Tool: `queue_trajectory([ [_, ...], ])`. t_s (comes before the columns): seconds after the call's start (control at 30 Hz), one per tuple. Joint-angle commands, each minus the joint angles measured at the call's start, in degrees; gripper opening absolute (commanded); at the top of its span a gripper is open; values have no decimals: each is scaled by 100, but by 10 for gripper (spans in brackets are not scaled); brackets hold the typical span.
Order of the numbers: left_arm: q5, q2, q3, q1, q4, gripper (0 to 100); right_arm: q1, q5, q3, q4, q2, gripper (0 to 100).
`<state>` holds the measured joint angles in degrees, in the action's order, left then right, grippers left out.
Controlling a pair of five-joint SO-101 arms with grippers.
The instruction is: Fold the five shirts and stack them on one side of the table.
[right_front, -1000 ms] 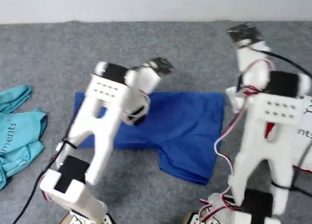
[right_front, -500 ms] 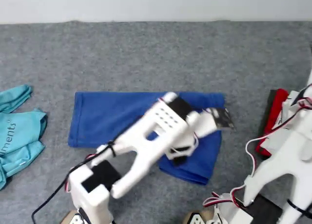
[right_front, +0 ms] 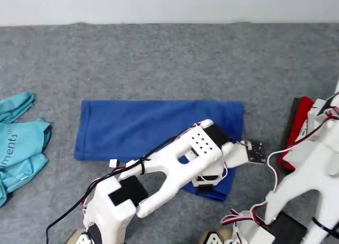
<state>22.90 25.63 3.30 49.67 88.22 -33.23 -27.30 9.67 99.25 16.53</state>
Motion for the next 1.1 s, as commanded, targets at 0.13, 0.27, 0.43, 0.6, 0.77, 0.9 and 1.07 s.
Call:
queue_trajectory([
  [0.13, -53, 527, 268, 149, -79, 222, -31, 44, 264, 57, 198, 12],
  [0.27, -264, 1081, 760, 123, -44, 219, -22, 44, 264, 57, 198, 12],
  [0.43, -519, 1495, 1393, 123, 202, 216, -40, 44, 264, 57, 198, 12],
  [0.6, -589, 1732, 1675, 158, 202, 106, -40, 44, 264, 92, 198, 12],
  [0.77, -580, 1785, 1789, 158, 229, 16, -48, 44, 264, 92, 198, 12],
  [0.9, -580, 1574, 1789, 149, 237, 14, -48, 44, 264, 84, 198, 12],
  [1.07, -589, 941, 1789, 0, 246, 14, -48, 44, 264, 75, 198, 12],
])
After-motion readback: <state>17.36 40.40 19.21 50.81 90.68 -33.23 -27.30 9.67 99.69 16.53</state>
